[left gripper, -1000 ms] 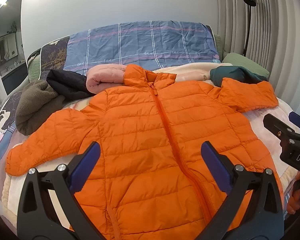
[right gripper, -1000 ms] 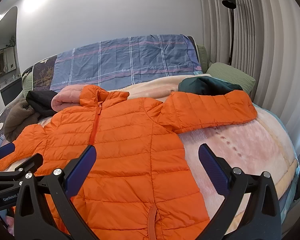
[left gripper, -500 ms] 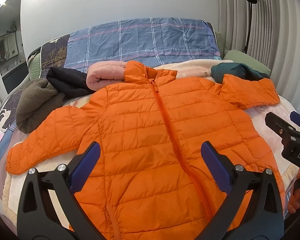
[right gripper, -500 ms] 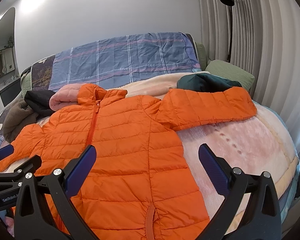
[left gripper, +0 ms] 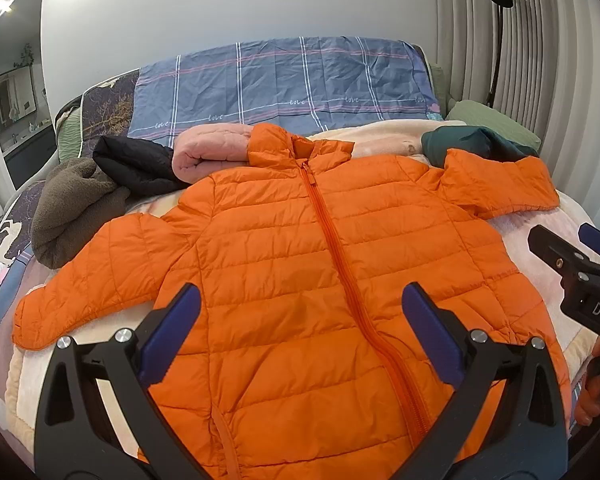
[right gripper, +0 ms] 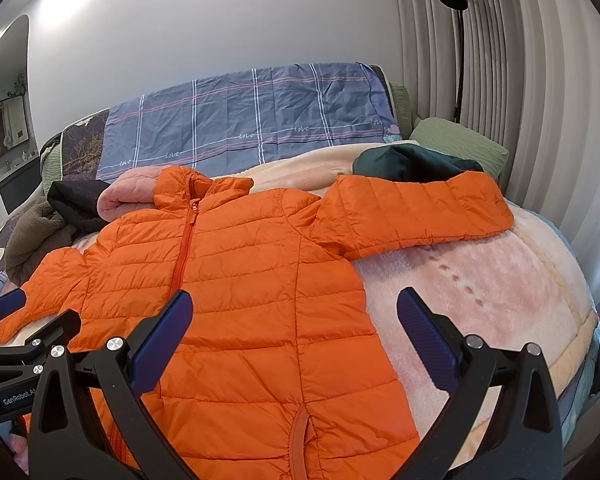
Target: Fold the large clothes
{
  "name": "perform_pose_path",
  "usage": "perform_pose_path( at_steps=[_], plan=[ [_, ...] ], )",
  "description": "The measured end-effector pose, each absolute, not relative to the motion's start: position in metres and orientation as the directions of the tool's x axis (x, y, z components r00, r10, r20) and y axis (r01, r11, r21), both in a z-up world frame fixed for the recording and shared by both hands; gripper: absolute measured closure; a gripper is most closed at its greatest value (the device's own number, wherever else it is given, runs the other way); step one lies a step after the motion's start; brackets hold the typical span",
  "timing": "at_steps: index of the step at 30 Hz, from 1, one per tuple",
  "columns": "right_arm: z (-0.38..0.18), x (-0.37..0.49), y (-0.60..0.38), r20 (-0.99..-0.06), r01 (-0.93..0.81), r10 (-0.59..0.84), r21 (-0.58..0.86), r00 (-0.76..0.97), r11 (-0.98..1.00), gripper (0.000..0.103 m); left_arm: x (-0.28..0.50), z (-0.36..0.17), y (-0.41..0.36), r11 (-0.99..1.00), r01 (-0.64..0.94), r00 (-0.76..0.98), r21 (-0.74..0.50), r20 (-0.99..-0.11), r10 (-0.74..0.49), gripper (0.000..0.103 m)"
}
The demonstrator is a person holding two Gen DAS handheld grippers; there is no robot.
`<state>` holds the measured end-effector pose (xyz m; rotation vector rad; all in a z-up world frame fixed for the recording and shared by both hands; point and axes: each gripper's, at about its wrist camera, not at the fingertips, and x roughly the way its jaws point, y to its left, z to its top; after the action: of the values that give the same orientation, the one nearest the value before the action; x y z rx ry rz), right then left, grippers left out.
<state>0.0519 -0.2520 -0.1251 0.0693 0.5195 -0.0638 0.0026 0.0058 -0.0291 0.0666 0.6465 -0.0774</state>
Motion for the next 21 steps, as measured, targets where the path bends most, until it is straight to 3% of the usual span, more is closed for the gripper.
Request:
perform_pose_path(
  at_steps=[21],
  plan=[
    [-0.120, 0.064, -0.252, -0.503, 0.034, -0.004, 0.050, 0.864, 0.998, 0.001, 0.010, -0.028, 0.009, 0.995, 0.080, 0.800, 0.052, -0.600, -0.033, 0.002]
  ],
)
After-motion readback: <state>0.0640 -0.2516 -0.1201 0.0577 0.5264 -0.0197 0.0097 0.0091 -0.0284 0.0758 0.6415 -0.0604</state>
